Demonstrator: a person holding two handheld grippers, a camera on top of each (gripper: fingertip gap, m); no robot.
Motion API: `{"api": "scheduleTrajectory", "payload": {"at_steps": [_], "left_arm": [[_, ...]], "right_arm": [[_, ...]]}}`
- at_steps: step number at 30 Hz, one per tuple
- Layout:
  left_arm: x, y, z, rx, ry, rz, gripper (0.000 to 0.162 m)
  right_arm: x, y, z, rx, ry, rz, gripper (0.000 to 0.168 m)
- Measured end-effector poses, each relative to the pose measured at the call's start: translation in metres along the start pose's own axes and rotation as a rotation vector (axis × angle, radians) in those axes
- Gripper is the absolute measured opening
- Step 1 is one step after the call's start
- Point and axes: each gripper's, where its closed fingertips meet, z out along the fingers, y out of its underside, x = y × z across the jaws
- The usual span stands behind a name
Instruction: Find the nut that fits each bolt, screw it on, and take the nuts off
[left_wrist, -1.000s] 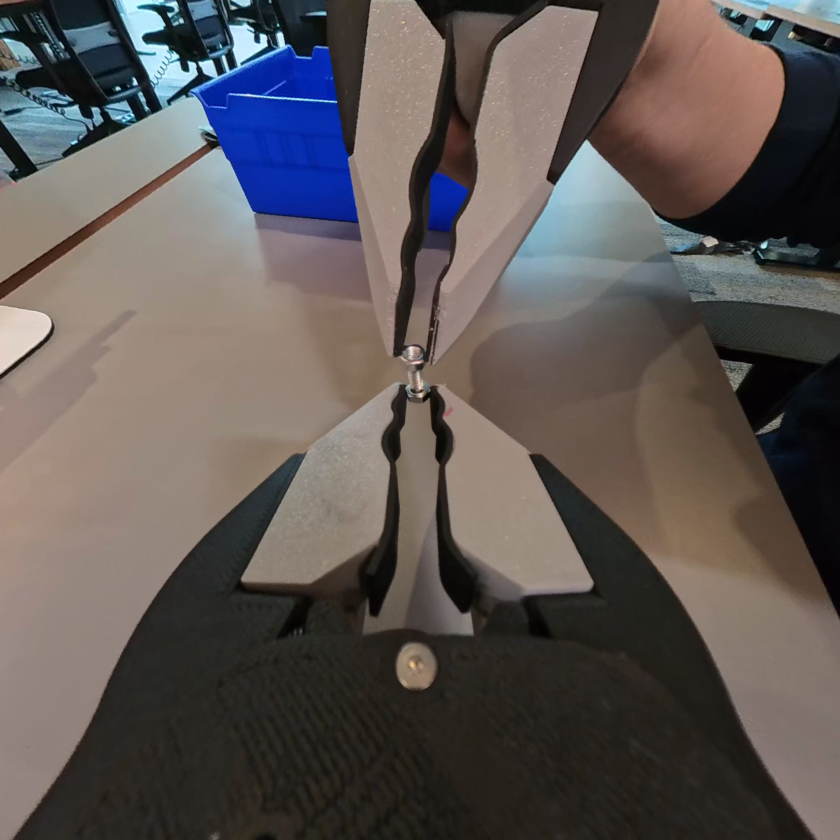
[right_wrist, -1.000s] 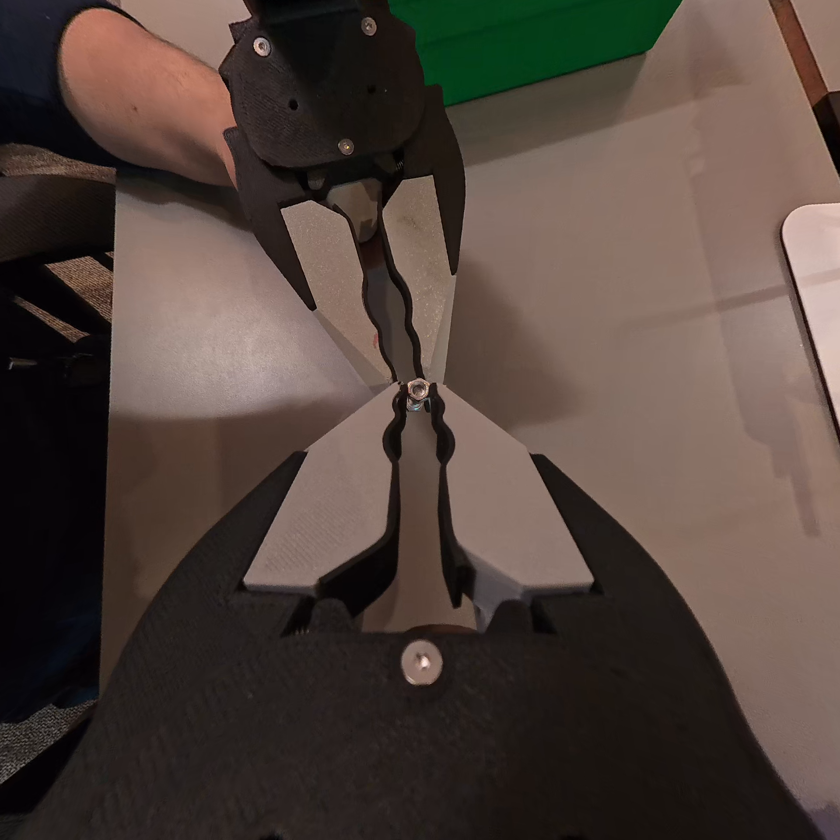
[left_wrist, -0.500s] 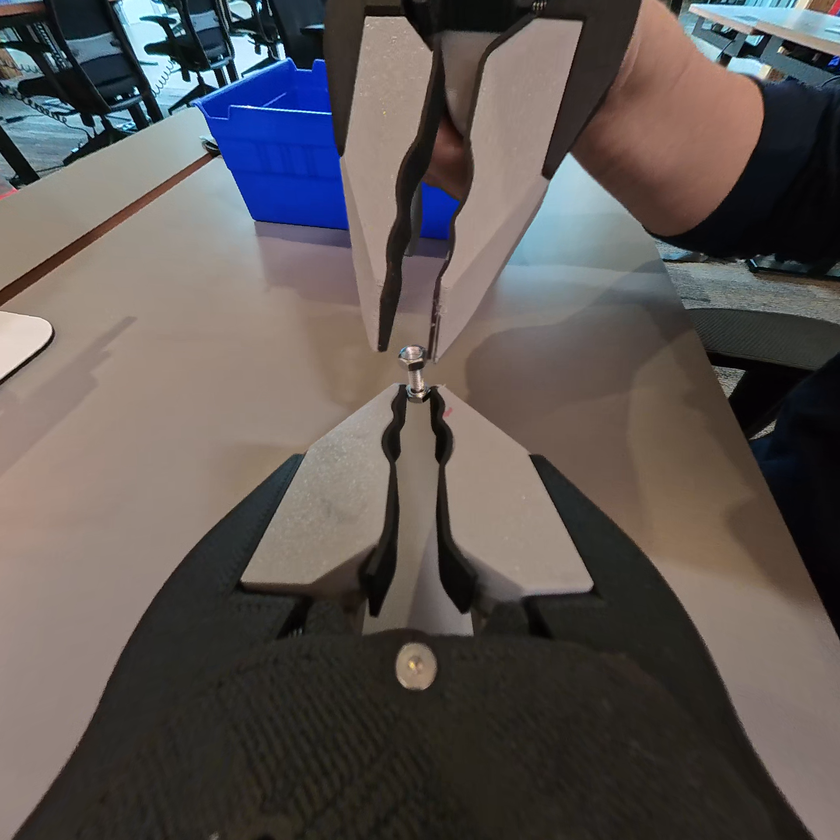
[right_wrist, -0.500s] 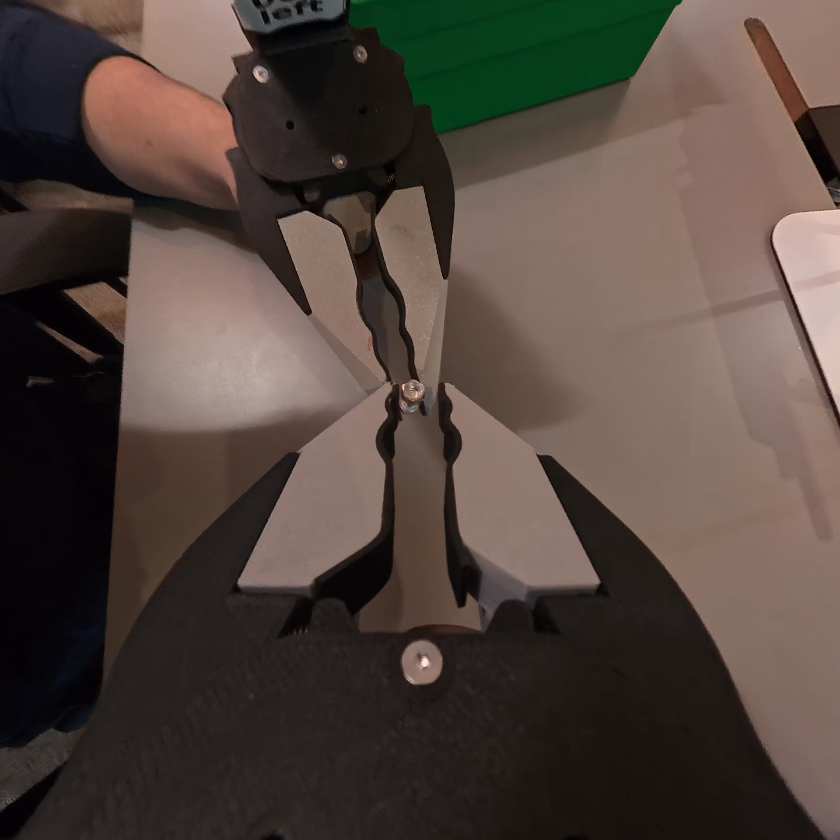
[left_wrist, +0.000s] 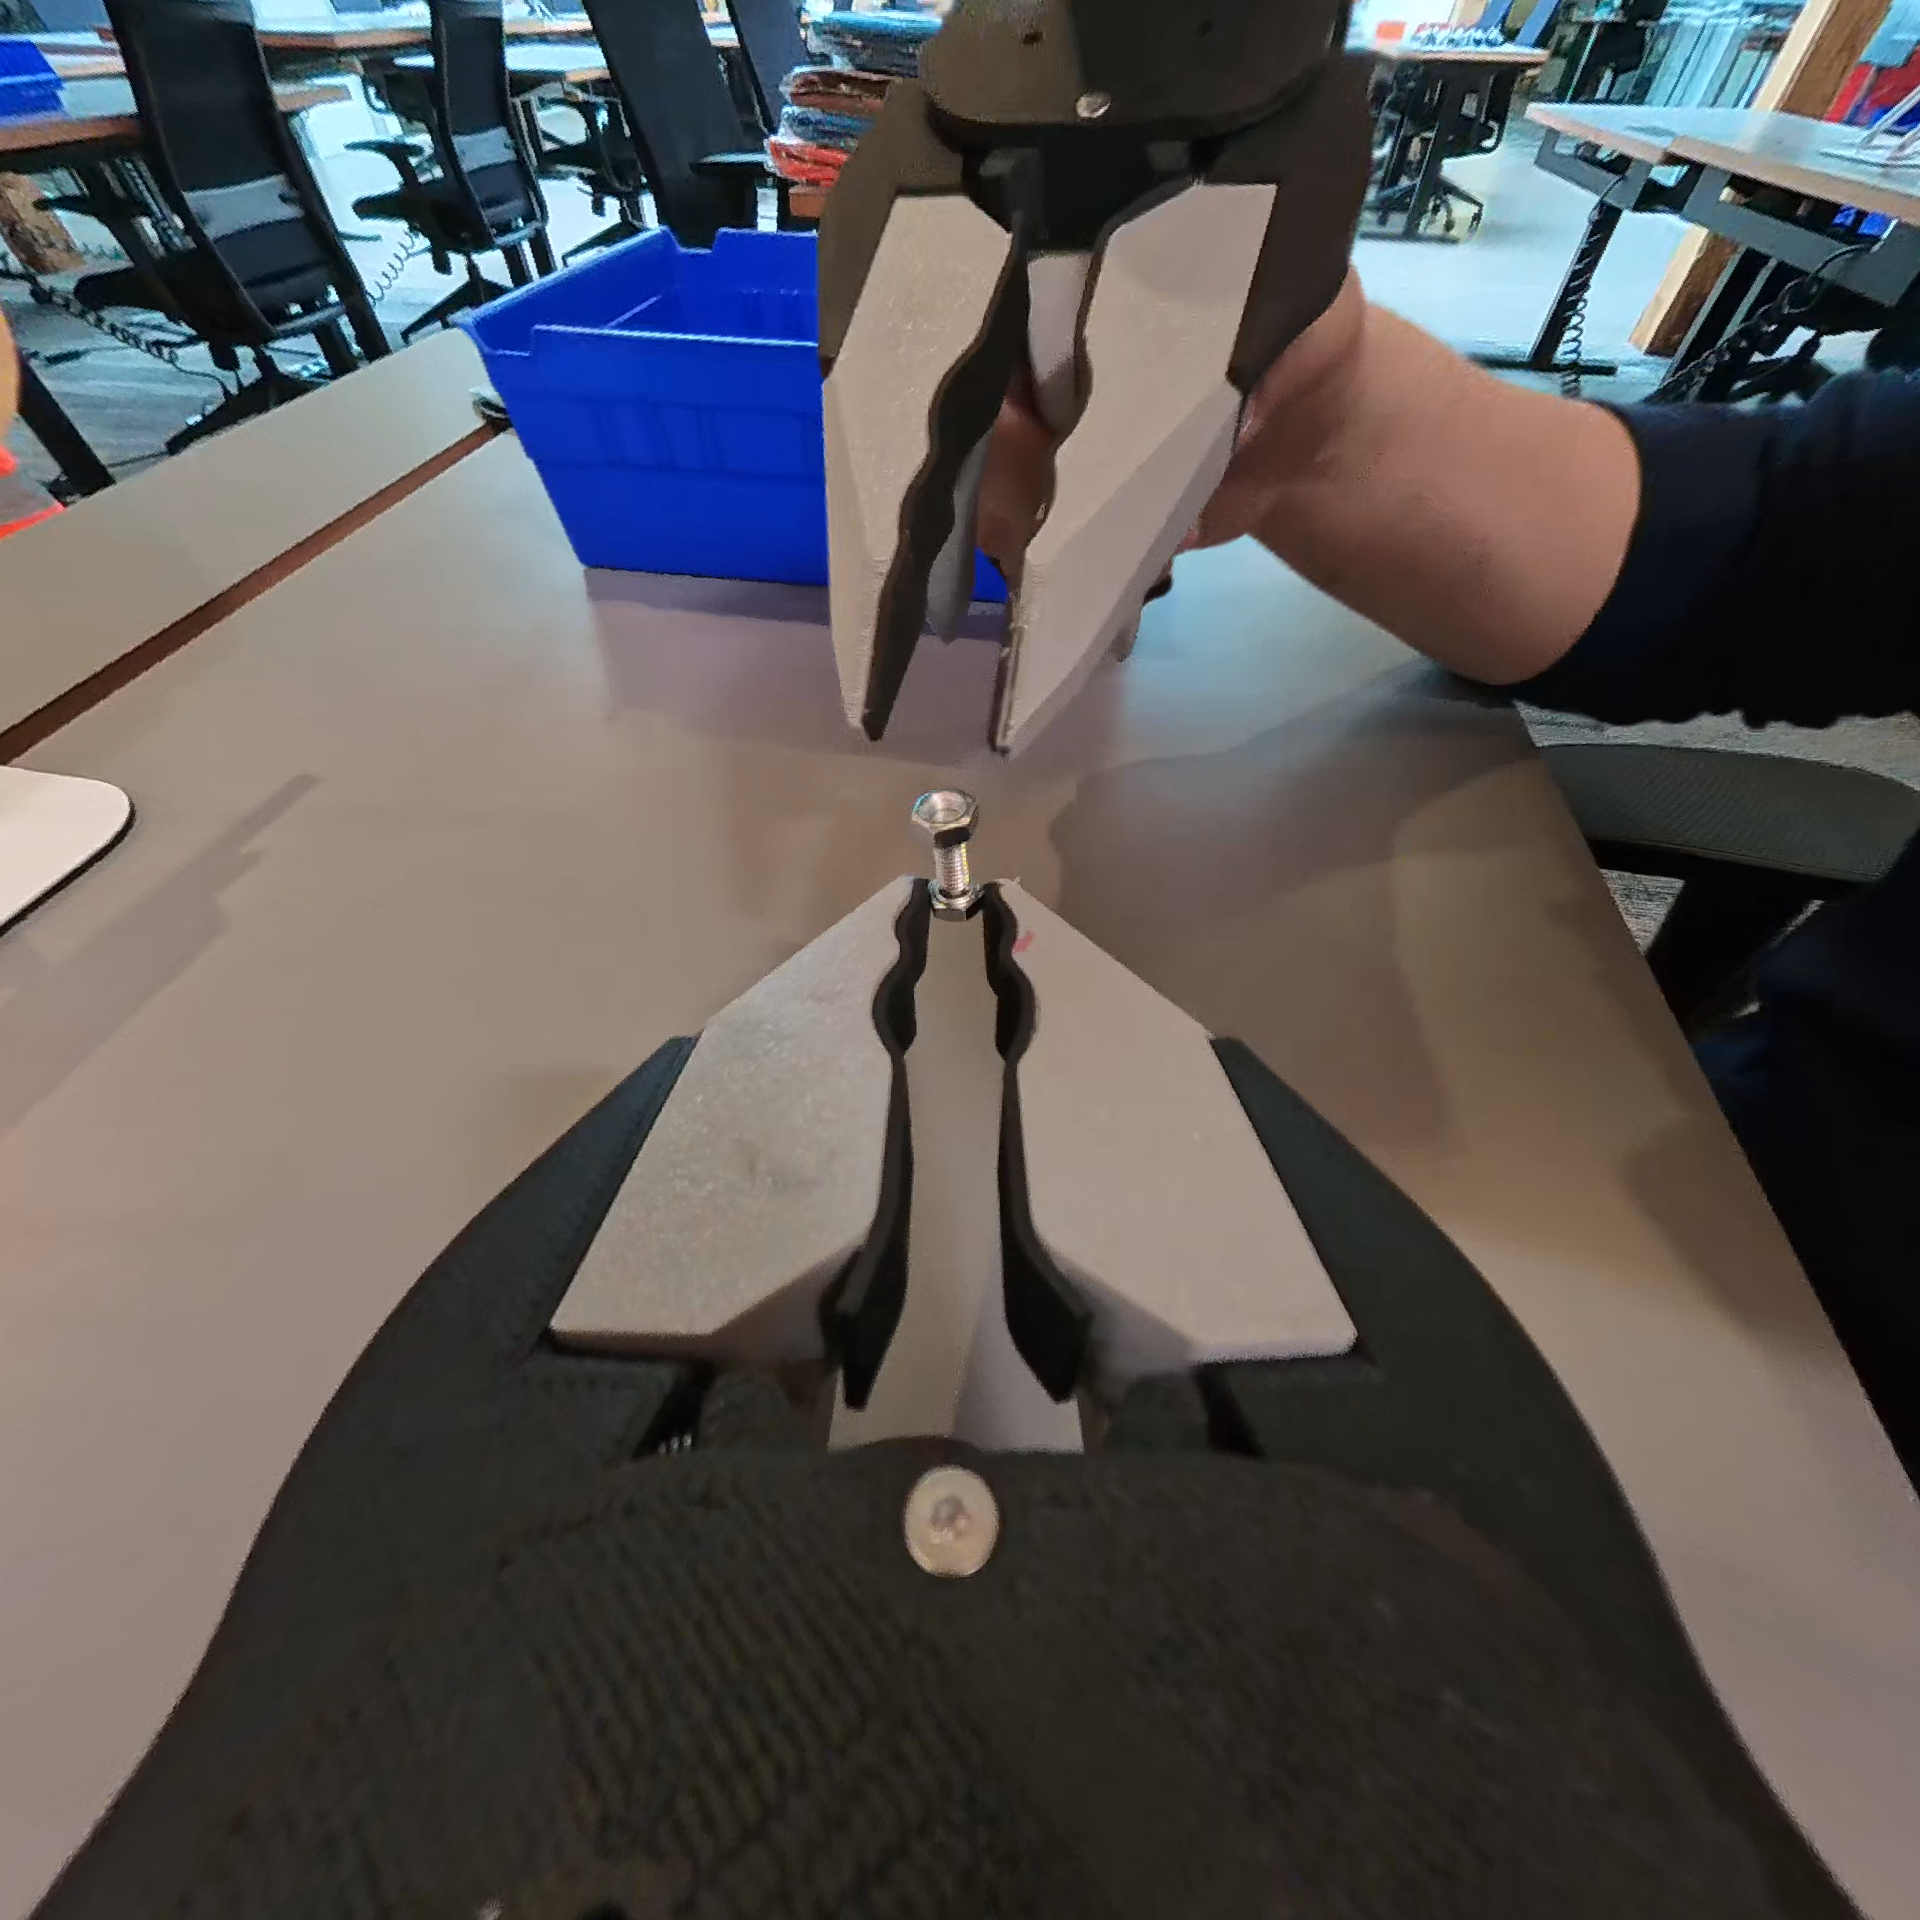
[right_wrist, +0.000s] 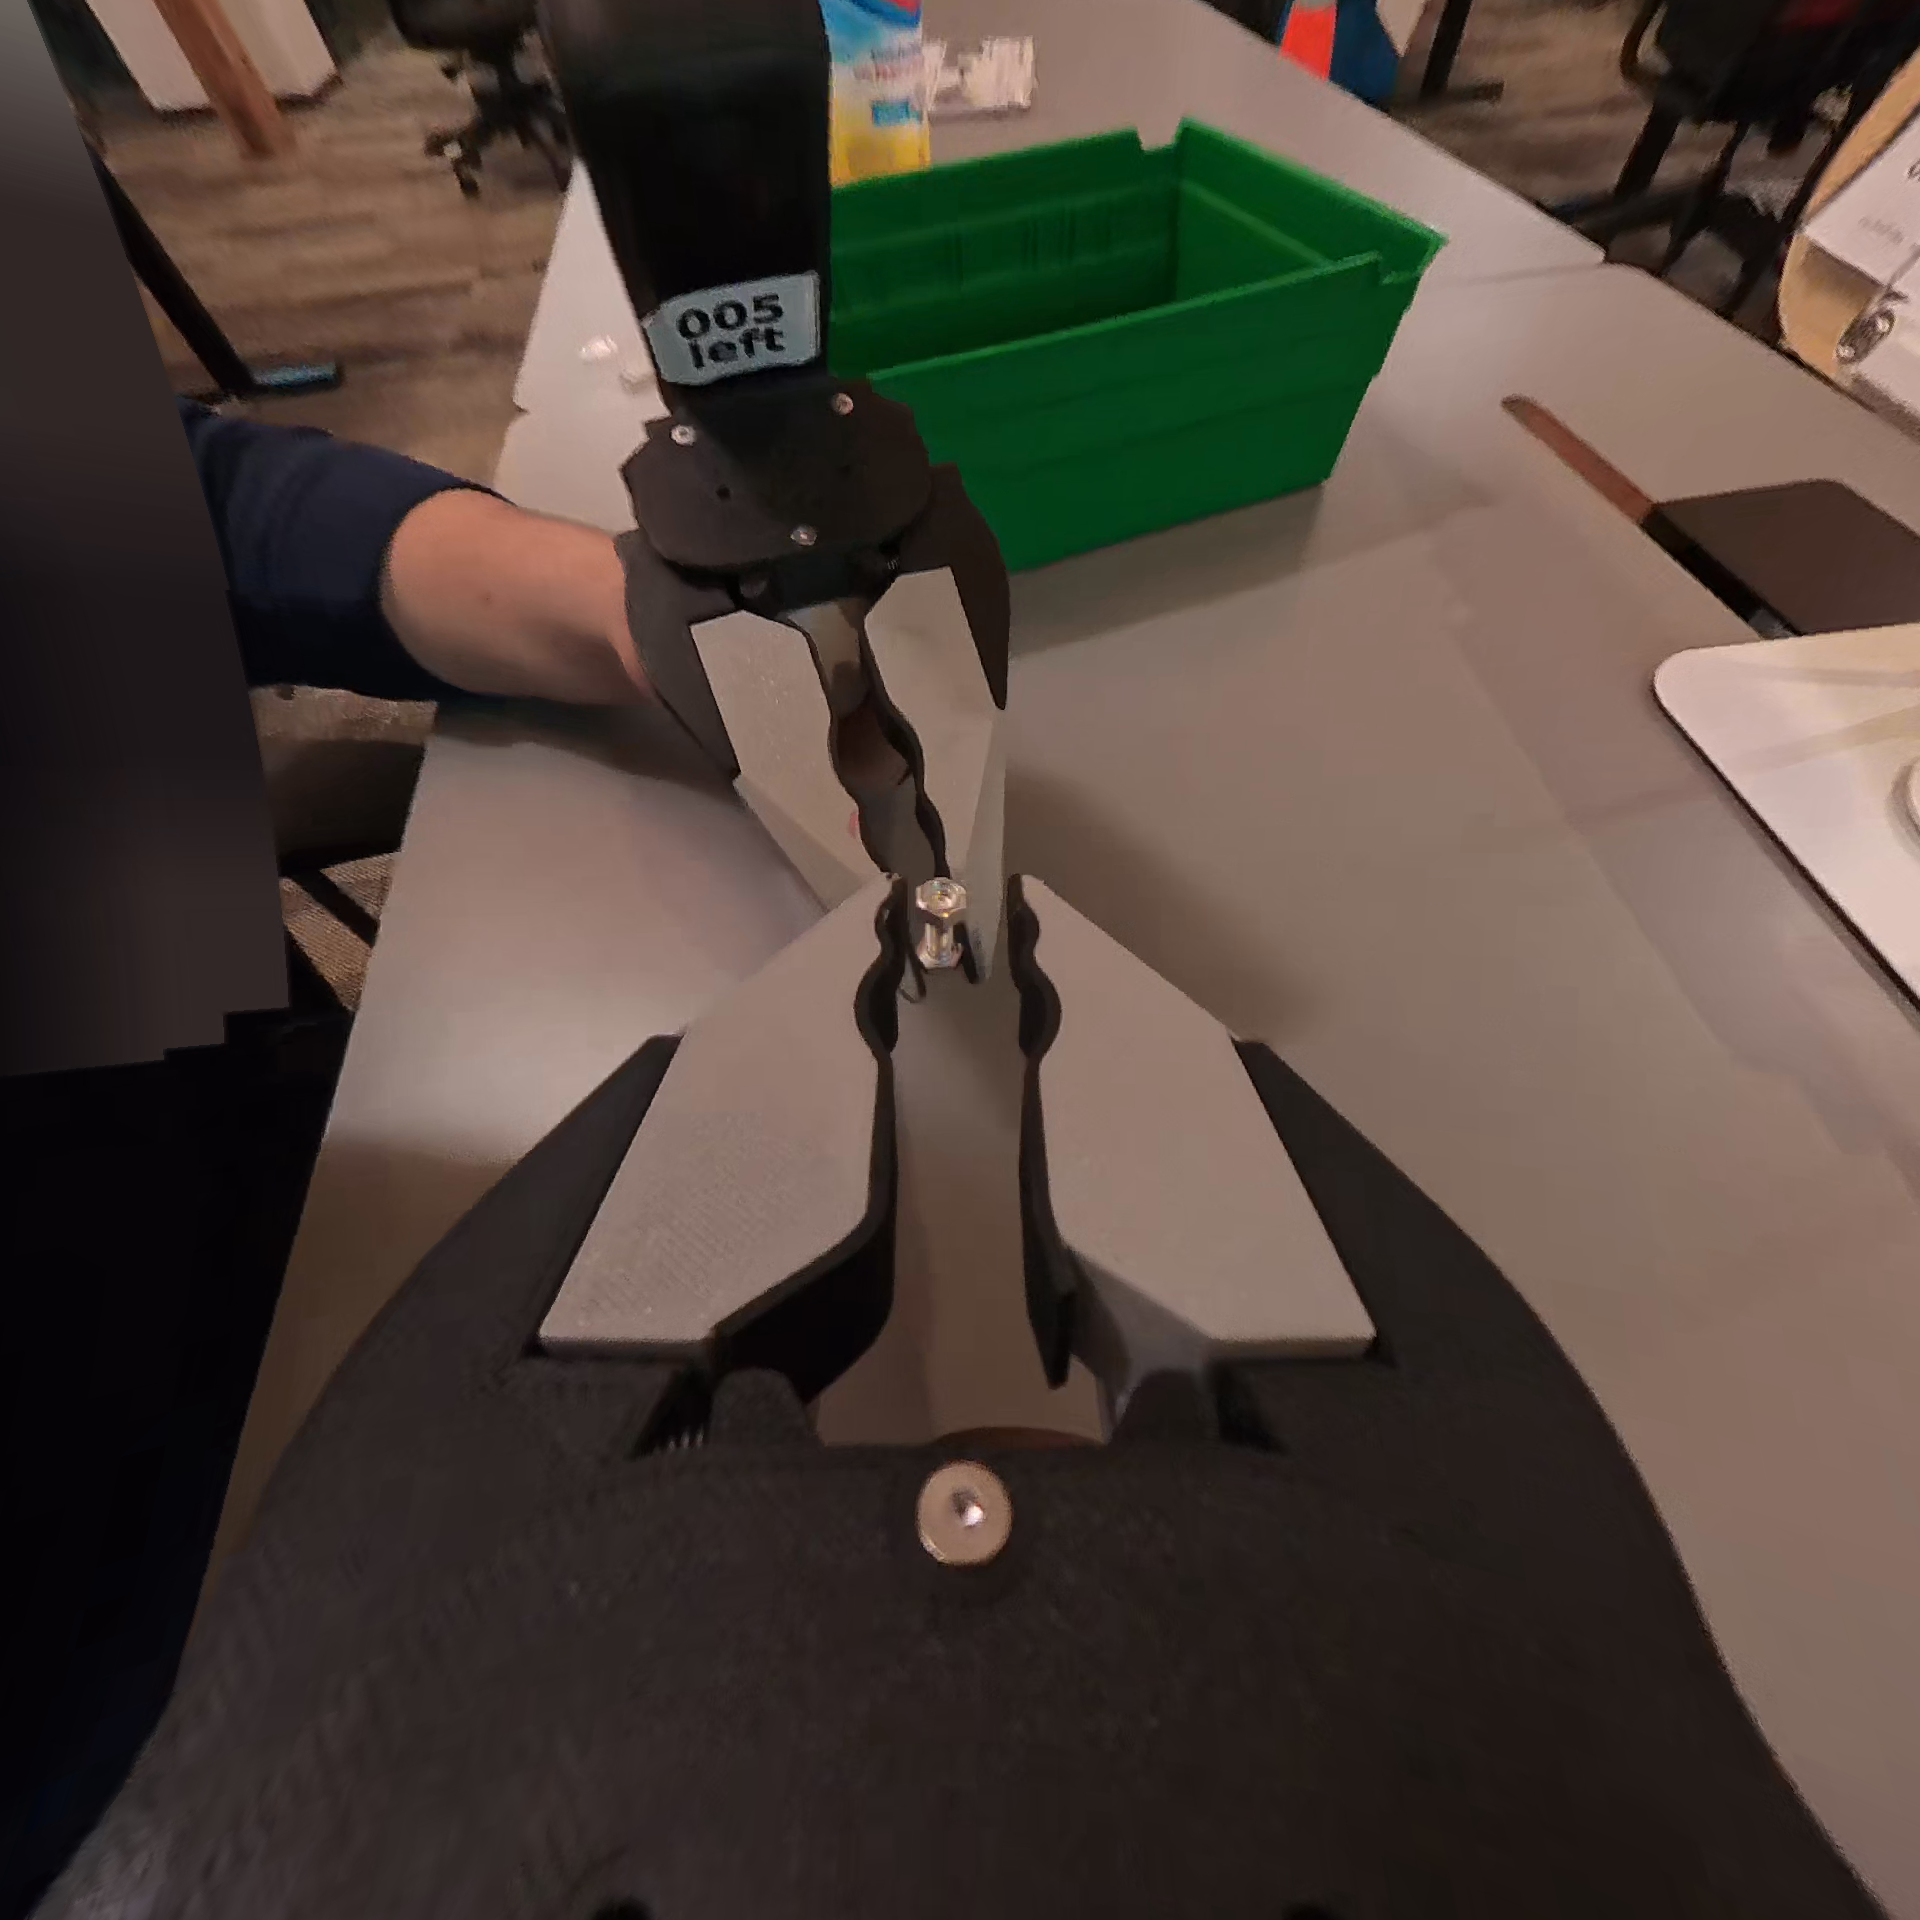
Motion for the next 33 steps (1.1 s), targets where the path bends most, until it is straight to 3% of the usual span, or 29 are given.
{"api": "scheduleTrajectory", "payload": {"at_steps": [8,15,33], "left_arm": [[0.015,-0.010,0.001,0.036,0.034,0.032,0.008],[0.020,-0.007,0.004,0.027,0.049,0.057,0.008],[0.019,-0.014,-0.001,0.048,0.031,0.051,0.008]], "right_arm": [[-0.019,-0.003,-0.013,0.136,-0.077,-0.011,0.015],[-0.024,0.004,-0.005,0.128,-0.094,-0.026,0.030],[-0.033,-0.001,0.002,0.164,-0.115,-0.043,0.029]]}}
